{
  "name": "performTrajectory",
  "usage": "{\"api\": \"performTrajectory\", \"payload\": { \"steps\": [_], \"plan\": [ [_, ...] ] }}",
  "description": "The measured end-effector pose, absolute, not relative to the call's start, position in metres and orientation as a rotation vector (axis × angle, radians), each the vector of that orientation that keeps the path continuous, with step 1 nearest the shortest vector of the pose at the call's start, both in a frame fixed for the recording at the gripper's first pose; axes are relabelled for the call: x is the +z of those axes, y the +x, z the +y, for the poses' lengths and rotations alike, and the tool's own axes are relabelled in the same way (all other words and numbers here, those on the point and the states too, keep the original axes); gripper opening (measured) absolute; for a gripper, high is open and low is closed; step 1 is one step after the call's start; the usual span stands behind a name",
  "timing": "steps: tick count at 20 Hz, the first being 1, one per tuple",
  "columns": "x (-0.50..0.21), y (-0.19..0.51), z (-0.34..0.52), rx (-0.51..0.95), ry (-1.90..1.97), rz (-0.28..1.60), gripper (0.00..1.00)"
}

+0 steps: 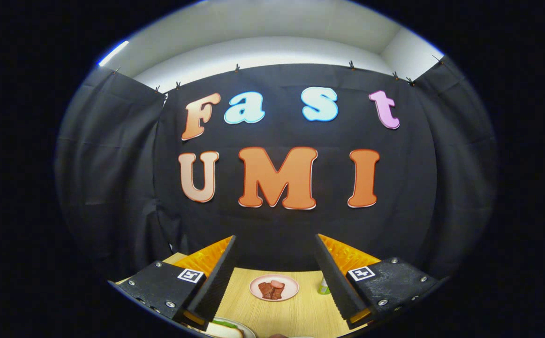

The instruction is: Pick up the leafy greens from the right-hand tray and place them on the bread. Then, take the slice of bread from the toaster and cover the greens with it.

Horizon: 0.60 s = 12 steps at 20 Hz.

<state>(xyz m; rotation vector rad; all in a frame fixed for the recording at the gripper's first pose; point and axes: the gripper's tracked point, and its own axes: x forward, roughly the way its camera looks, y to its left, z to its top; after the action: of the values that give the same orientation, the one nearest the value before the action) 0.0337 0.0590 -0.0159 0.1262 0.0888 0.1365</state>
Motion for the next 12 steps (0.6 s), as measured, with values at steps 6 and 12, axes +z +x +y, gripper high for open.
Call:
{"api": "performTrajectory", "payload": {
  "steps": [6,12],
  "plan": [
    [0.025,0.035,0.04,0.079,0.089,-0.011,0.96],
    [0.032,0.029,0.039,0.067,0.073,-0.025,0.96]
  ]
}}
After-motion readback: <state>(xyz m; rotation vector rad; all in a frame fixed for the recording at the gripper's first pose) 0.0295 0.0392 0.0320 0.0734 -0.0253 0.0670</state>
